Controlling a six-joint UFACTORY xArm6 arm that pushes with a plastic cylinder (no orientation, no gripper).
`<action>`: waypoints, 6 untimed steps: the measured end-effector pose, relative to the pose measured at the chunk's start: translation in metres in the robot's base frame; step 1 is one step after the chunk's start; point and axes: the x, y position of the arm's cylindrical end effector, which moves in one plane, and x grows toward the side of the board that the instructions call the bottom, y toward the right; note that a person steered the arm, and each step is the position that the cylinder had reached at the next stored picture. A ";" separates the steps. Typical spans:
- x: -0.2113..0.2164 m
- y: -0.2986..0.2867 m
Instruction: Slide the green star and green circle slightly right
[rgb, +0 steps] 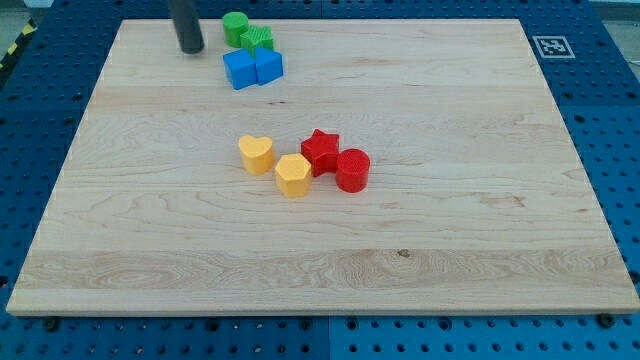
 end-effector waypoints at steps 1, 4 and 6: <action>-0.035 -0.021; -0.028 0.063; 0.003 0.111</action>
